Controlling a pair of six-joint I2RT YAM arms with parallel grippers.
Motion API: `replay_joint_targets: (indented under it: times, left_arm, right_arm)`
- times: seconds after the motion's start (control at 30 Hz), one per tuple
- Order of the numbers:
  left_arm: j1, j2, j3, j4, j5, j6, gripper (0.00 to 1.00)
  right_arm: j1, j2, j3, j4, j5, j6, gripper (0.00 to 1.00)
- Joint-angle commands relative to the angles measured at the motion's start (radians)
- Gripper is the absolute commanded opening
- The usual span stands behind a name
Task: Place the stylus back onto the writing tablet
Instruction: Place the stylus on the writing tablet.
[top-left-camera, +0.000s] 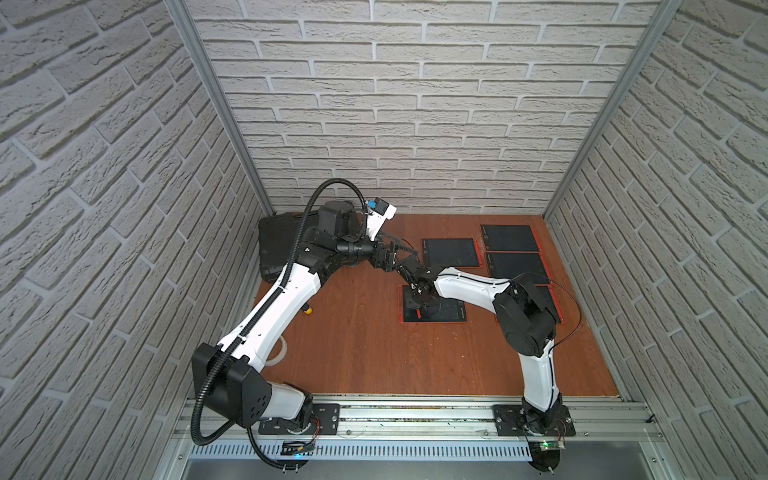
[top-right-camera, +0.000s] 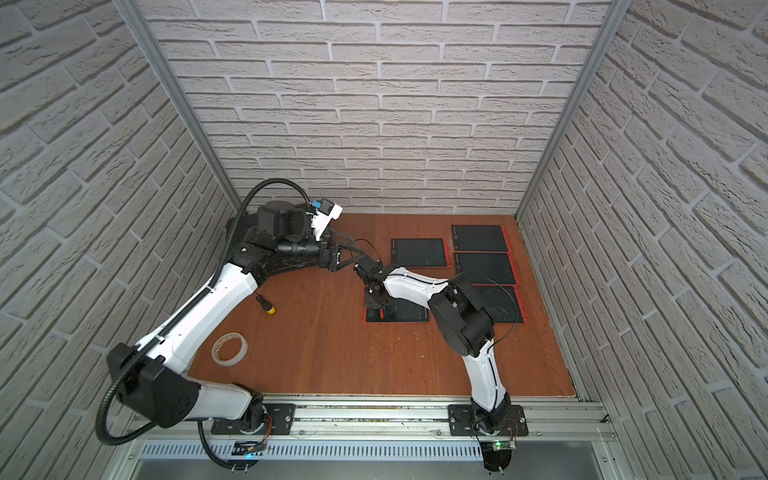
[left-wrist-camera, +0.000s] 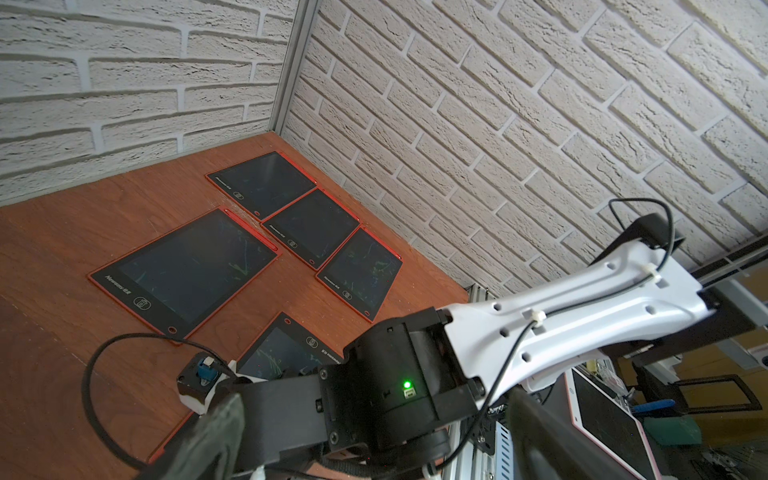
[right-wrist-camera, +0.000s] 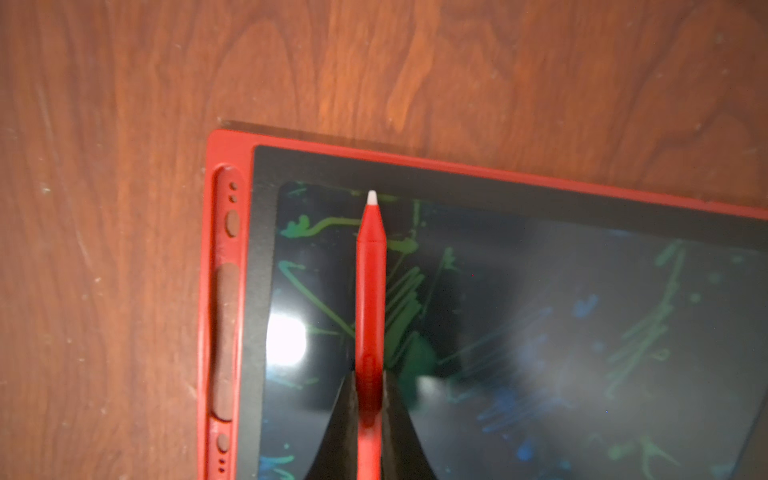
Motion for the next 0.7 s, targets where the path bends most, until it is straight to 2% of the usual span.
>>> replay_joint_targets:
  times: [0.0,0.33,0.67]
  left_arm:
    - [-0.005,0.0,0.035,0.006,0.003,0.017,0.98]
    - [-0.006,-0.001,0.038,-0.001,0.004,0.018,0.98]
    - [-0.005,-0.005,0.039,-0.003,0.002,0.021,0.98]
  right_arm:
    - [0.017,0.026,0.018,0.022,-0.038,0.061,0.11]
    - [0.035,0.024,0.008,0.075,-0.078,0.157,0.11]
    - [0.048,0.057,0.025,0.117,-0.112,0.184,0.11]
